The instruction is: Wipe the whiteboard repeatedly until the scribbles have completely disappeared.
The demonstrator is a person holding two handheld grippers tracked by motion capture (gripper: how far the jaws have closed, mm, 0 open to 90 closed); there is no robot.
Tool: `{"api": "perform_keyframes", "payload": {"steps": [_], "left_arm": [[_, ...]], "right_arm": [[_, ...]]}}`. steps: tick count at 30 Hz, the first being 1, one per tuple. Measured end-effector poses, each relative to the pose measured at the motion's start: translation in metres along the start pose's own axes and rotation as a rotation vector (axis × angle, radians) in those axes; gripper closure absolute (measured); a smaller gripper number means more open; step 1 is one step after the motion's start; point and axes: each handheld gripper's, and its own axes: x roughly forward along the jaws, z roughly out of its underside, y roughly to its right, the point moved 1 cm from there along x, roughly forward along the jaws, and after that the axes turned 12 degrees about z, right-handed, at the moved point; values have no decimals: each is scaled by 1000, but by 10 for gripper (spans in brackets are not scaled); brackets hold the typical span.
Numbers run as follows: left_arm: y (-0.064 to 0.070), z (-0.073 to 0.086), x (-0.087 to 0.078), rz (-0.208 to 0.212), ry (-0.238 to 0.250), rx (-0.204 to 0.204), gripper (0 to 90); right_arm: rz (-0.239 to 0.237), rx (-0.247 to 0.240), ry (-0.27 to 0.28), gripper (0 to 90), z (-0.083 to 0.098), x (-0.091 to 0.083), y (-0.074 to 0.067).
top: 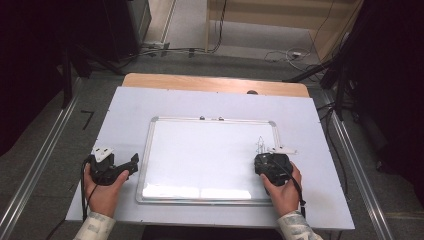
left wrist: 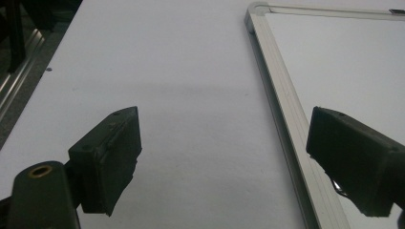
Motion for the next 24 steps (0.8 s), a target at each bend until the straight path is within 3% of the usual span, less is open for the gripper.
{"api": "perform_keyframes", "payload": {"steps": [24], "left_arm": [[0,0,2,1,-2,1,124]], "right_arm": [[5,7,0,390,-13,11,0]]}}
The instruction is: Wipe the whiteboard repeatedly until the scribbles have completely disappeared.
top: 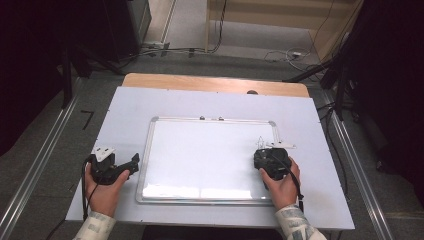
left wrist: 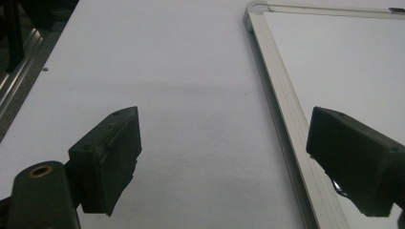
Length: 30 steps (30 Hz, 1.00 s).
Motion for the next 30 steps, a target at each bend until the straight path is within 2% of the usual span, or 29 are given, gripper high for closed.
{"api": "perform_keyframes", "payload": {"steps": [21,30], "left_arm": [[0,0,0,3,2,2,123],[0,-1,0,4,5,0,124]], "right_arm": [[25,3,-2,389,-17,15,-1],[33,10,-9,388,-32,28,-1]]}}
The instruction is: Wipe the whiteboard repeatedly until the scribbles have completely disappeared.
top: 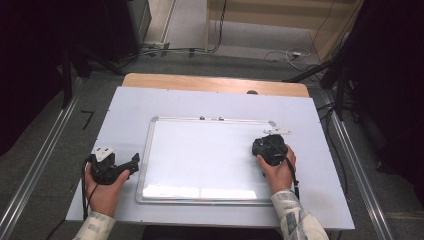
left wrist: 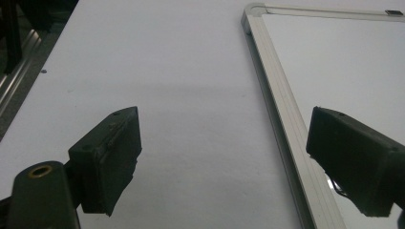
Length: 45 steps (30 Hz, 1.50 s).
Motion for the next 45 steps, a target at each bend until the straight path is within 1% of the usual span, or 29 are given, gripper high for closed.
{"api": "perform_keyframes", "payload": {"steps": [4,8,9,11,15,21,37,41,45], "left_arm": [[0,0,1,2,-1,2,123],[0,0,0,1,-1,1,124],[0,0,0,1,-1,1,123],[0,0,0,1,-3,0,123],[0,0,0,1,-4,1,124],[-1,0,1,3,-3,0,123],[-2,0,0,-2,1,-5,124],[-2,0,0,-3,1,-6,123],[-1,0,1,-4,-2,-3,124]], "right_arm": [[-3,9,-5,388,-8,7,2],[3,18,-5,387,-14,13,3],[8,23,-7,387,-18,17,4],[8,24,-10,387,-20,18,4],[11,29,-11,387,-30,27,6],[18,39,-8,387,-38,35,8],[-9,66,-12,387,-37,35,10],[-20,65,-8,388,-34,32,8],[-35,51,-6,388,-28,27,5]]}}
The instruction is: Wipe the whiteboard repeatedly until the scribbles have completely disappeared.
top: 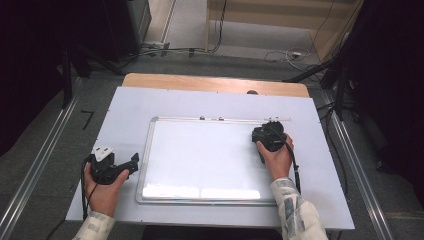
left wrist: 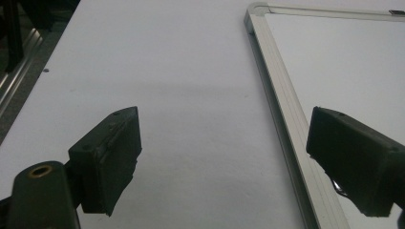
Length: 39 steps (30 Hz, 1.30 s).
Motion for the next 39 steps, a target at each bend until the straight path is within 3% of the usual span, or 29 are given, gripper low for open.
{"api": "perform_keyframes", "payload": {"steps": [18,23,39], "left_arm": [[1,0,0,2,2,1,123],[1,0,-1,3,0,1,123],[0,0,-1,4,4,-2,124]], "right_arm": [[-56,-78,17,389,48,-43,-21],[-63,-68,6,387,43,-39,-18],[51,1,-6,388,-8,8,3]]}}
